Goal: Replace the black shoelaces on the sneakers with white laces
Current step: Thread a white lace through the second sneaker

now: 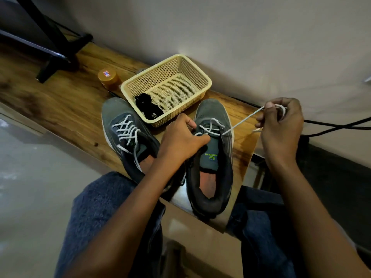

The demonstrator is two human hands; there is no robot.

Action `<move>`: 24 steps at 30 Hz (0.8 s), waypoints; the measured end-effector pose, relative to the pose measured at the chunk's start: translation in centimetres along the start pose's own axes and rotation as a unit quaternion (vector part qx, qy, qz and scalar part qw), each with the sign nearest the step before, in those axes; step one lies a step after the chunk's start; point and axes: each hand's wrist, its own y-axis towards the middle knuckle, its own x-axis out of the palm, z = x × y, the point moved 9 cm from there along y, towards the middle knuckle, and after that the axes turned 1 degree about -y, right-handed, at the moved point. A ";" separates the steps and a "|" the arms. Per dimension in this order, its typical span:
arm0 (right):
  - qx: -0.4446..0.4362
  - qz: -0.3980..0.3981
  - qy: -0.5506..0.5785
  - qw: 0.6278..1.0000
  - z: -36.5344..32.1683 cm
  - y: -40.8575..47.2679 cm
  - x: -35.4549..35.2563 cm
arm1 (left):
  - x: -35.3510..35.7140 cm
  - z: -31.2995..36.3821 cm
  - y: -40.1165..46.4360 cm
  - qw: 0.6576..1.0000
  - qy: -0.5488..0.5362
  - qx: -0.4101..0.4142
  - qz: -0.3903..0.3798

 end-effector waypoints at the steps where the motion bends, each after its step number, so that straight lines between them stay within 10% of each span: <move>1: -0.005 -0.006 0.006 1.000 -0.3 -0.1 0.0 | -0.1 0.0 0.0 1.000 -0.008 0.002 0.014; 13: -0.133 -0.038 0.120 0.983 -9.0 -1.2 -2.9 | -2.0 2.4 -0.8 0.993 0.089 0.072 0.033; 24: -0.085 -0.237 0.229 0.940 -12.7 -3.7 1.3 | -1.3 0.5 -1.9 0.998 0.056 0.031 -0.018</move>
